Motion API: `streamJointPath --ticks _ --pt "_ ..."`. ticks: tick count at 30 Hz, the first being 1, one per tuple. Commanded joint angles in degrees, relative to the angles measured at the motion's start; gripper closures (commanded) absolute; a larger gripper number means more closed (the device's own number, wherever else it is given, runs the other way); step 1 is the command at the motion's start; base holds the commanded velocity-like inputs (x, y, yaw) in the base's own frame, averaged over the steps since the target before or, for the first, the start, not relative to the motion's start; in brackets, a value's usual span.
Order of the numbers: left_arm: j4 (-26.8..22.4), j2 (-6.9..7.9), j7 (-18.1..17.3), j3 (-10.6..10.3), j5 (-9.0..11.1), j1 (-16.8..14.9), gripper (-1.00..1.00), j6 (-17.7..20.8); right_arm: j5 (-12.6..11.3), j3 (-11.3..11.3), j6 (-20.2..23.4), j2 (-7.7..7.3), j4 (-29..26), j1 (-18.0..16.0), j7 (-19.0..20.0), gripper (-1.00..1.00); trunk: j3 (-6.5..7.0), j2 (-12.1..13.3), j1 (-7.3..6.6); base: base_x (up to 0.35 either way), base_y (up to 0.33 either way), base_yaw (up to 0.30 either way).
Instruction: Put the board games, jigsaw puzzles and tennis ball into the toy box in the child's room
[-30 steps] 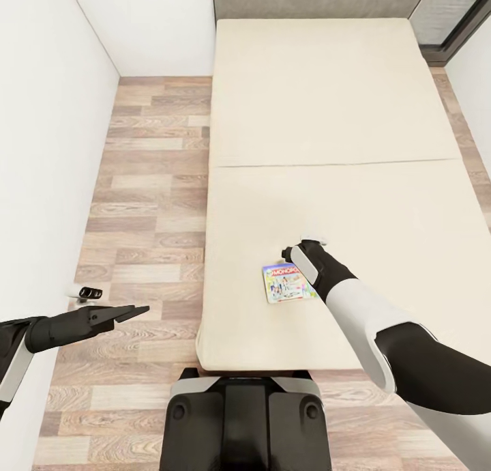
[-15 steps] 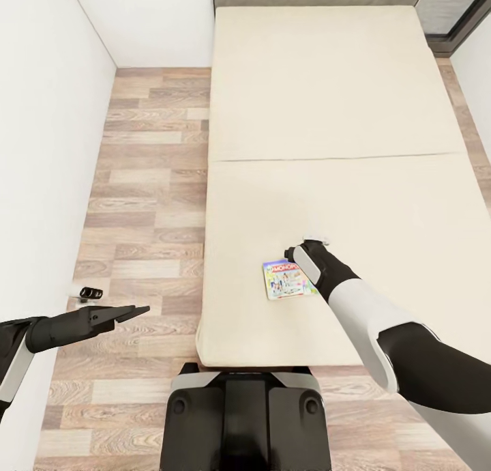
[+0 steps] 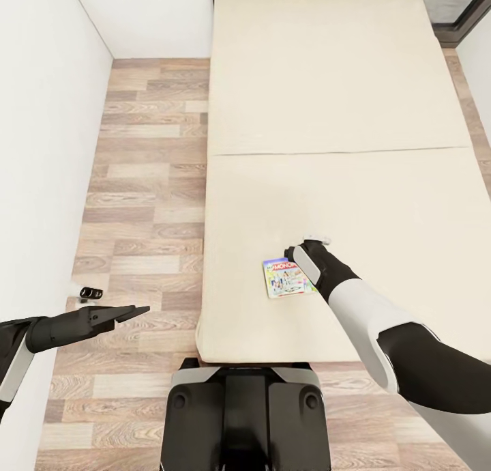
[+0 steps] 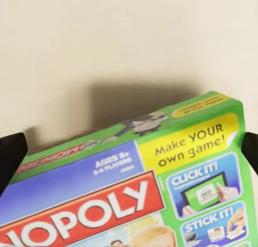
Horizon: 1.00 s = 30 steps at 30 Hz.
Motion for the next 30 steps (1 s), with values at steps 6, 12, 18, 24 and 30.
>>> streamJointPath --ticks 6,12,18,24,30 --pt "-0.02 0.02 -0.2 -0.01 -0.03 -0.01 -1.0 0.61 -0.59 0.49 0.17 -0.01 -0.09 -0.03 -0.47 -1.0 -0.32 -0.09 0.03 0.0 0.0 0.0" --pt "-0.02 0.02 -0.2 -0.01 -0.03 -0.01 -1.0 0.61 -0.6 0.49 0.19 -0.03 -0.09 -0.04 -0.47 -1.0 -0.35 -0.09 0.03 0.0 0.0 0.0" --pt "-0.02 0.02 -0.2 0.0 -0.03 -0.01 -1.0 0.61 -0.6 0.49 0.2 -0.07 -0.09 0.02 -0.47 -1.0 -0.35 -0.09 0.03 -0.011 0.0 0.0" --pt "-0.02 0.02 -0.21 -0.01 -0.01 -0.01 -1.0 0.61 -0.6 0.49 0.15 -0.11 -0.09 0.01 -0.47 -1.0 -0.35 -0.09 0.03 -0.127 0.0 0.0" --pt "-0.02 0.02 -0.22 0.01 0.01 -0.02 -1.0 0.61 -0.58 0.51 0.03 -0.12 -0.09 0.04 -0.21 -1.0 -0.35 -0.09 0.03 -0.078 0.0 0.0"
